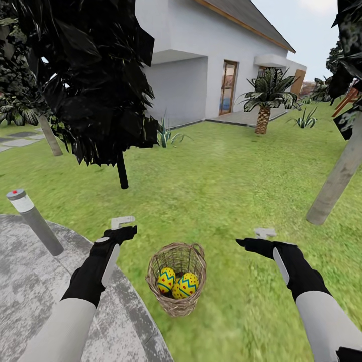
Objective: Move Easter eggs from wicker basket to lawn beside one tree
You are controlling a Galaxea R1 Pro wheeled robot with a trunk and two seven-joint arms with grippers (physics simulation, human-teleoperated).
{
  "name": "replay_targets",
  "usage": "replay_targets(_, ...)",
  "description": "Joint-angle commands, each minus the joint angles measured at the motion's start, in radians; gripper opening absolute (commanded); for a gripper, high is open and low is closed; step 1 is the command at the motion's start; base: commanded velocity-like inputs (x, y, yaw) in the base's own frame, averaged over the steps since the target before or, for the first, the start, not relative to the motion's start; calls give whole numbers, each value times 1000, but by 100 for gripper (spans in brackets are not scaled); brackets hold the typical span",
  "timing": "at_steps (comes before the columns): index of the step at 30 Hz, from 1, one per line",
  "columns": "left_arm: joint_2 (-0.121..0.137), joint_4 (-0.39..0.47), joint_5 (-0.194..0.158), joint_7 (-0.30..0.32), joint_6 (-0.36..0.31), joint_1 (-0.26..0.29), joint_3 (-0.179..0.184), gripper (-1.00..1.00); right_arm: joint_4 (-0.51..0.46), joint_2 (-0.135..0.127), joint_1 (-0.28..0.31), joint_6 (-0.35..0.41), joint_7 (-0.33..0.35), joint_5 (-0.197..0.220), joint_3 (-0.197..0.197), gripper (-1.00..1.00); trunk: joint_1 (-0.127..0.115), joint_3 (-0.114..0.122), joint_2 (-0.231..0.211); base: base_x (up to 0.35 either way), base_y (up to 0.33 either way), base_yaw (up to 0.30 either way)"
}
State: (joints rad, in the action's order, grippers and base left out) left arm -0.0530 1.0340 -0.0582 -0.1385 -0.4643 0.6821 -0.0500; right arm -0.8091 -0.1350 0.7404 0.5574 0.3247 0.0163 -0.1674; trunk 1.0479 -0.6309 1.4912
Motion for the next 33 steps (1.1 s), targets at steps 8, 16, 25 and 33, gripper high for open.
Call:
replay_targets(8,-3,-3,-8,-4,-5,1,-2,100,1,3,2,3,-16,2,0,100,31,-26,57,0,0,0)
replay_targets(16,-10,-6,-8,-4,-5,-1,-1,100,4,3,1,3,-22,-2,12,100,61,-51,113,0,0,0)
replay_targets(25,-32,-9,-9,-4,-5,-8,-1,100,5,2,1,3,-23,-4,16,100,96,-79,176,0,0,0)
replay_targets(33,-36,-11,-9,-4,-5,-13,-1,100,8,2,1,3,-24,-5,15,100,127,-104,232,0,0,0)
